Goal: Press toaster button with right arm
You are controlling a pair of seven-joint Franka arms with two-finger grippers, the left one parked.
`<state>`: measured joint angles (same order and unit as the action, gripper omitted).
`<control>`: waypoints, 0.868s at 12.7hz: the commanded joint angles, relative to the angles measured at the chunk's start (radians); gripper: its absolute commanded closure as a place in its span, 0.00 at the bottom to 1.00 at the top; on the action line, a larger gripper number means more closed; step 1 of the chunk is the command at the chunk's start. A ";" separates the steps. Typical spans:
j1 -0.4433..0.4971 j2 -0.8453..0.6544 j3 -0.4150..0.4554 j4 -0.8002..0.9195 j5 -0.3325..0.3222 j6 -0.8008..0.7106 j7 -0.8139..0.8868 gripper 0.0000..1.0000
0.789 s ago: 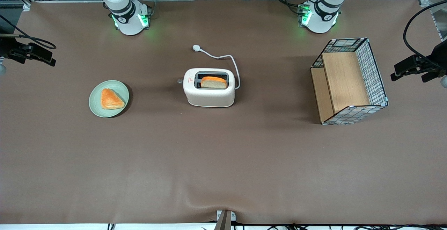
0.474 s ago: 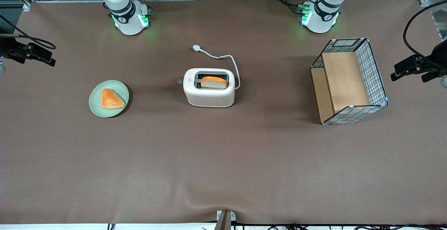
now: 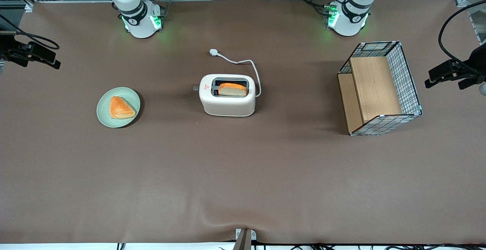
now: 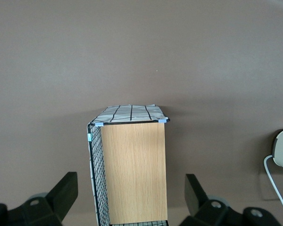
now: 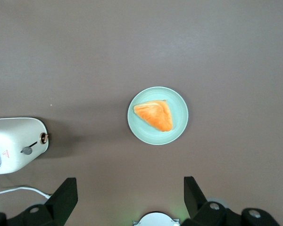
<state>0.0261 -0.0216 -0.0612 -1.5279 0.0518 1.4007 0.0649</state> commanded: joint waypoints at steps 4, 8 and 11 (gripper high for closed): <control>0.081 0.083 0.000 0.014 0.123 -0.111 0.016 0.00; 0.152 0.103 0.000 -0.079 0.149 -0.062 0.026 0.00; 0.192 0.104 0.000 -0.214 0.218 0.071 0.027 0.00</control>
<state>0.1925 0.0999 -0.0529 -1.6511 0.2218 1.4008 0.0750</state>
